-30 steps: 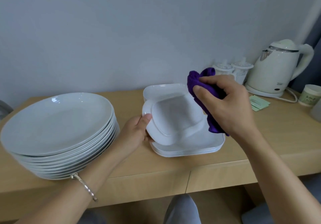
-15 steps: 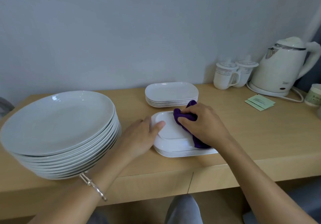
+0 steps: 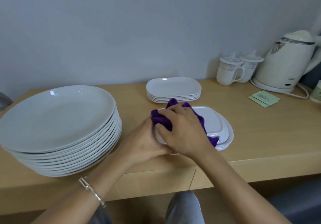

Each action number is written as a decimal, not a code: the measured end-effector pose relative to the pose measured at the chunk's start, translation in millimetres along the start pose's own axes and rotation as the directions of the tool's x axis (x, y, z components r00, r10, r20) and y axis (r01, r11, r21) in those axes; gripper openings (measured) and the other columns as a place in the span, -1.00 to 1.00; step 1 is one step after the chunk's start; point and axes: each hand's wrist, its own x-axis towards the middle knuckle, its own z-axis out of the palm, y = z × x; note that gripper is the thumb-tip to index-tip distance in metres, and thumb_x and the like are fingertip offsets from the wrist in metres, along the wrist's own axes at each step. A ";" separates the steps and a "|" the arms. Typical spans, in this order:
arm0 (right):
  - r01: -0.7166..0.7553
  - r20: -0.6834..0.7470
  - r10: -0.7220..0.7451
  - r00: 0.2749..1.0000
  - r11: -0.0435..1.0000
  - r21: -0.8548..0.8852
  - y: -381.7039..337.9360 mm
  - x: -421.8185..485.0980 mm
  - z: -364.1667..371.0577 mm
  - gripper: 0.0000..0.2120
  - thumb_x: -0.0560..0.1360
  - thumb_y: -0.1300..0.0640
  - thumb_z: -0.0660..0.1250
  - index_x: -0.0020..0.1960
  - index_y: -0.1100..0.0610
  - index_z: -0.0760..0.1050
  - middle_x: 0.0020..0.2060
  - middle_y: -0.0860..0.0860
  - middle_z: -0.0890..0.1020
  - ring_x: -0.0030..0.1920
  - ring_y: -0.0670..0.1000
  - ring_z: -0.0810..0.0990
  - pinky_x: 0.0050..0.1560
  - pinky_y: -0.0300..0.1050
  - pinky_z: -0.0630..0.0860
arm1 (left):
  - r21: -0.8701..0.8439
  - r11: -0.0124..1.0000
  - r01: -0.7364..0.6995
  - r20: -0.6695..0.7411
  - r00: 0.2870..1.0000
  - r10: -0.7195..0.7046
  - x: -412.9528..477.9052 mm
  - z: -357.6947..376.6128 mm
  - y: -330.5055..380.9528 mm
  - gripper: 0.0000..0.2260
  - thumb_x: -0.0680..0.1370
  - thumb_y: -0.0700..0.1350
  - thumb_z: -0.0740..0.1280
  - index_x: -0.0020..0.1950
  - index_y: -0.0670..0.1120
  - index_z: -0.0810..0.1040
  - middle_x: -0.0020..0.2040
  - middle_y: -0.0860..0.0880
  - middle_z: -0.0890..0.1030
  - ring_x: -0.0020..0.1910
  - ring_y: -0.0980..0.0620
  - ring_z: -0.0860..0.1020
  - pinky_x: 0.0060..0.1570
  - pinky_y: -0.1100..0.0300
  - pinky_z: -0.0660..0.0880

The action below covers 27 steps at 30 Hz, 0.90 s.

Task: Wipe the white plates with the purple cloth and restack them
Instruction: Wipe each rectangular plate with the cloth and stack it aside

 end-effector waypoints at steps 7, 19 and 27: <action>-0.094 -0.005 0.094 0.996 0.995 0.017 37.4 4.3 -23.0 -0.64 0.46 -0.10 0.25 0.24 -0.15 0.53 0.13 -0.07 0.57 0.18 0.05 0.46 0.20 -0.07 0.37 | 0.150 0.973 0.176 0.032 0.983 -0.183 -5.8 -3.5 -11.4 -0.19 0.17 0.32 0.53 0.37 0.32 0.28 0.27 0.32 0.50 0.25 0.25 0.48 0.20 0.07 0.50; -0.039 0.044 0.042 0.998 0.997 -0.068 17.6 14.0 -9.3 -0.67 0.48 -0.05 0.24 0.21 -0.03 0.54 0.11 0.03 0.56 0.16 0.13 0.46 0.18 0.03 0.38 | 0.647 0.757 0.094 0.095 0.975 -0.203 -5.4 -5.1 -2.1 0.05 0.28 0.58 0.06 0.59 -0.04 0.02 0.59 0.01 0.12 0.58 0.03 0.04 0.52 0.15 -0.07; -0.152 0.048 0.154 0.987 0.988 -0.036 52.2 6.0 -42.1 -0.66 0.48 0.00 0.30 0.25 -0.15 0.51 0.15 0.00 0.57 0.17 0.08 0.44 0.10 -0.18 0.29 | 0.730 0.675 0.107 0.083 0.966 -0.244 -8.0 -7.7 1.2 0.17 0.16 0.61 -0.13 0.60 -0.09 -0.06 0.63 -0.07 -0.02 0.60 0.03 -0.11 0.52 0.07 -0.23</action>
